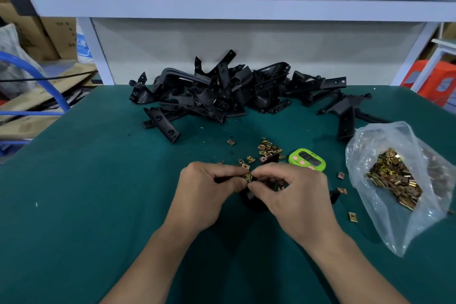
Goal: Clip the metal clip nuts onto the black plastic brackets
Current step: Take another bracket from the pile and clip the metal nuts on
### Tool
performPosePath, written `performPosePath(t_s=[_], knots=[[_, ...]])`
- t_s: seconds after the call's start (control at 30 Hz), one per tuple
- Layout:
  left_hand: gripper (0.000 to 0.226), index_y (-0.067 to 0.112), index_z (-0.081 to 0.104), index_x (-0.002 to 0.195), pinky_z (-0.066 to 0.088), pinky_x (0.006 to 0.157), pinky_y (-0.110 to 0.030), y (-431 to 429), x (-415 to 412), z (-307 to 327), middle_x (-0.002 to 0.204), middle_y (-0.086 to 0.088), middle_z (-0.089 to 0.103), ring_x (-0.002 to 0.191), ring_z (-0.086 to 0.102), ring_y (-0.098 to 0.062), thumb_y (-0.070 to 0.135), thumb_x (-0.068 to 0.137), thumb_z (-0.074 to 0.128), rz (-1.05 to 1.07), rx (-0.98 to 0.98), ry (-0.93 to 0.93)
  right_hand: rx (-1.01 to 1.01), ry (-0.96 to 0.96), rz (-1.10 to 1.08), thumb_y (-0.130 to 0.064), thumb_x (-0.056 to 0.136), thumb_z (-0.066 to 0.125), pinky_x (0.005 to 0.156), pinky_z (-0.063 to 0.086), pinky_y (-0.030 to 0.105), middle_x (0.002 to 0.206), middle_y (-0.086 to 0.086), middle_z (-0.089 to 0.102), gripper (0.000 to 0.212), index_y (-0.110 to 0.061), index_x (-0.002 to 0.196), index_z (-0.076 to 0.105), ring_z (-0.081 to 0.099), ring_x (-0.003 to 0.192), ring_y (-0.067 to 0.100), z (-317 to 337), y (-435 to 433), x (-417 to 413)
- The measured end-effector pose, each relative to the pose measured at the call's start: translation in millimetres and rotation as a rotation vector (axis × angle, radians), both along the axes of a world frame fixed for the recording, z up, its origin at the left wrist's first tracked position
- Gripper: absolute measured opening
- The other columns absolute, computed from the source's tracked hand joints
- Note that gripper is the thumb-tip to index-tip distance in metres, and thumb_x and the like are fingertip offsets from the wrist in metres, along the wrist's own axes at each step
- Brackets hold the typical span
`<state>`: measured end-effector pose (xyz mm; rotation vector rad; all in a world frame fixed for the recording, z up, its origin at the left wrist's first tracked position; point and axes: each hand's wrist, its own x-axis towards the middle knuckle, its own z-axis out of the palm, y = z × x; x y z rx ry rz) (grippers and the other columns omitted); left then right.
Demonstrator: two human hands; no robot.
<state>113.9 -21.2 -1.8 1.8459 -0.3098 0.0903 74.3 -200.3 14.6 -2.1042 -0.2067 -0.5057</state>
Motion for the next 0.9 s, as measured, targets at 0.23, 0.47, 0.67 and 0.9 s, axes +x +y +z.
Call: performPosePath(t_s=[0.23,0.47,0.67,0.9], knots=[[0.026,0.035,0.083,0.094,0.058,0.079,-0.027,0.6,0.9,-0.5,0.087,0.012,0.079,0.086,0.074,-0.009,0.010,0.086,0.081,-0.070,0.023,-0.039,0.017,0.063,0.087,-0.008,0.085,0.077,0.063,0.054,0.028,0.069,-0.010,0.073,0.019,-0.025,0.076,0.076,0.069,0.068,0.012,5.0,-3.1,2.7],[0.020,0.030,0.084,0.092,0.058,0.076,-0.025,11.6,8.2,1.3,0.087,0.004,0.080,0.081,0.074,-0.011,0.012,0.089,0.078,-0.252,-0.005,0.063,0.124,0.261,0.147,-0.013,0.082,0.082,0.069,0.057,0.039,0.073,-0.002,0.075,0.014,-0.025,0.077,0.080,0.070,0.072,0.018,5.2,-9.2,7.9],[0.012,0.027,0.085,0.089,0.053,0.067,-0.022,10.8,8.6,0.0,0.078,-0.002,0.078,0.067,0.063,-0.006,0.016,0.086,0.081,-0.285,-0.094,0.100,0.221,0.322,0.161,-0.008,0.080,0.082,0.076,0.056,0.044,0.074,0.004,0.075,0.013,-0.020,0.078,0.080,0.069,0.077,0.026,7.0,-9.7,9.6],[0.028,0.038,0.082,0.084,0.048,0.063,-0.011,-5.6,-0.2,-2.7,0.067,0.008,0.074,0.062,0.064,0.001,0.011,0.090,0.077,-0.044,0.060,0.063,-0.020,0.157,0.029,-0.014,0.080,0.082,0.059,0.055,0.025,0.067,-0.013,0.073,0.016,-0.027,0.071,0.077,0.069,0.065,0.007,7.0,-3.8,2.9]])
